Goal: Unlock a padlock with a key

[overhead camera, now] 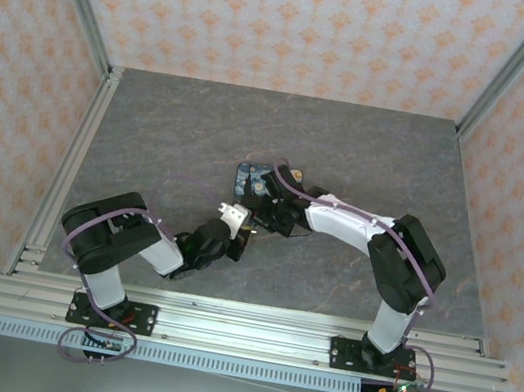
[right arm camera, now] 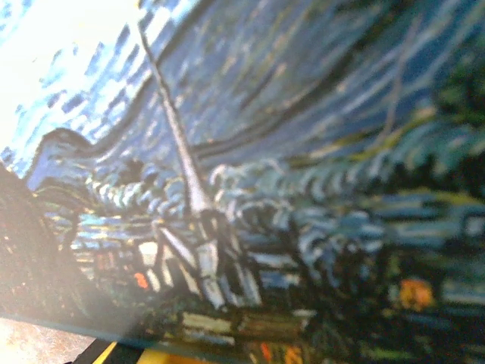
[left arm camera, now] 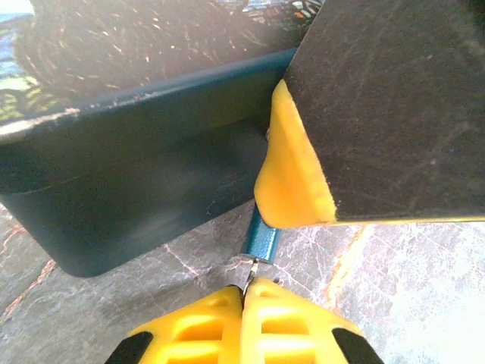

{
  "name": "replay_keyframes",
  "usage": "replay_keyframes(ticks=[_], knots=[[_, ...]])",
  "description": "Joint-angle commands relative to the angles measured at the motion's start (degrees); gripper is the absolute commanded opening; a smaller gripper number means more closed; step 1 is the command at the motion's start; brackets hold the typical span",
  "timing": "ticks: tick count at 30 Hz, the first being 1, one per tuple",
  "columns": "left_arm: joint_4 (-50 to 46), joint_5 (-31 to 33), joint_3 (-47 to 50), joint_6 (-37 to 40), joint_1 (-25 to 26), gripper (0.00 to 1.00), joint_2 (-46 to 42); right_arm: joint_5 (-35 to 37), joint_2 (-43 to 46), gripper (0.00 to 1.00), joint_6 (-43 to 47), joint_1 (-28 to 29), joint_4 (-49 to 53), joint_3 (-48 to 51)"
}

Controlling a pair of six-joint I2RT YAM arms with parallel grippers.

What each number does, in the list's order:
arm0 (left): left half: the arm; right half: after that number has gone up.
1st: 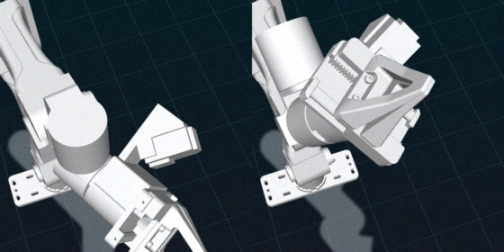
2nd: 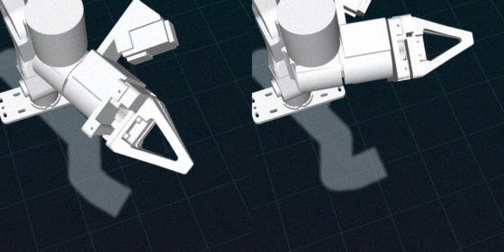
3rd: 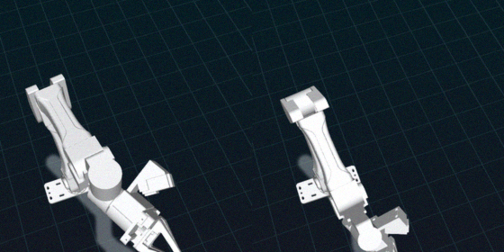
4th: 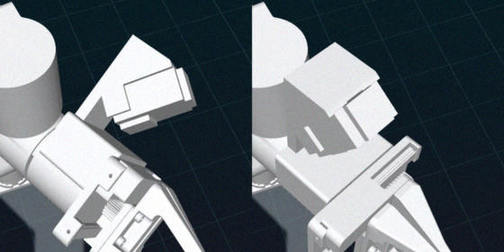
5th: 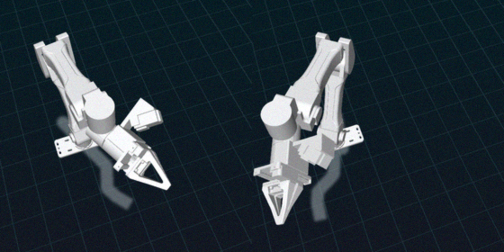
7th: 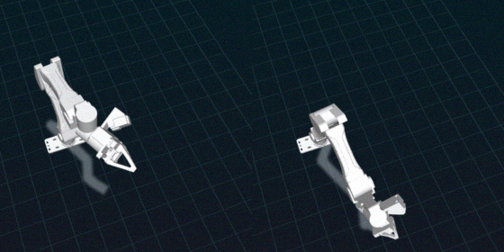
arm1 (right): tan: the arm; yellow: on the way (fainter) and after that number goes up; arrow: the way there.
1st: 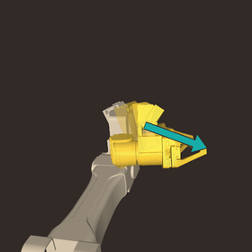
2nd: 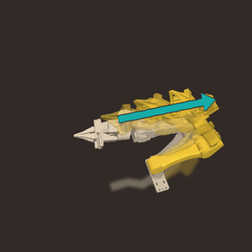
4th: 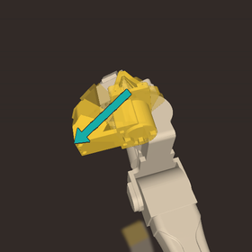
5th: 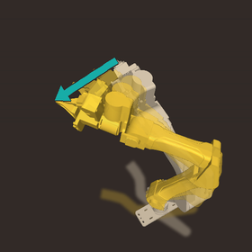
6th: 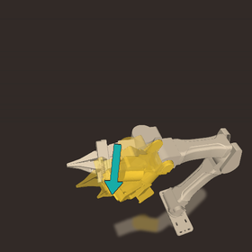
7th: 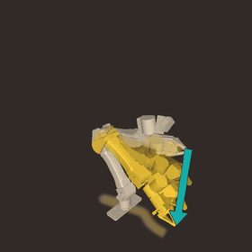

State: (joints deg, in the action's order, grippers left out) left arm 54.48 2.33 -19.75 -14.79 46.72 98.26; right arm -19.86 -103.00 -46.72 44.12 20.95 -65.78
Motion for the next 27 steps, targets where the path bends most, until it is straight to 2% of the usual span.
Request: replay_keyframes(ticks=[1, 6, 11, 27], knots=[[0.19, -1.44, -0.09, 3.45, 1.0, 0.0, -1.62, 2.16, 0.0, 0.1, -0.82, 1.23, 2.42, 1.09], [-2.29, -2.71, -0.45, 3.55, 0.92, 0.0, -3.62, 4.33, 3.61, 0.35, -0.87, 1.22, 3.98, 1.27], [-4.73, -3.98, -1.02, 3.45, 0.71, 0.0, -6.28, 4.83, 5.56, 0.48, -2.05, 1.23, 3.82, 1.85], [-7.74, -6.79, -2.07, -0.8, -0.58, 0.0, -8.62, 3.16, 9.86, 0.53, -8.98, 0.62, -8.25, 11.66]])
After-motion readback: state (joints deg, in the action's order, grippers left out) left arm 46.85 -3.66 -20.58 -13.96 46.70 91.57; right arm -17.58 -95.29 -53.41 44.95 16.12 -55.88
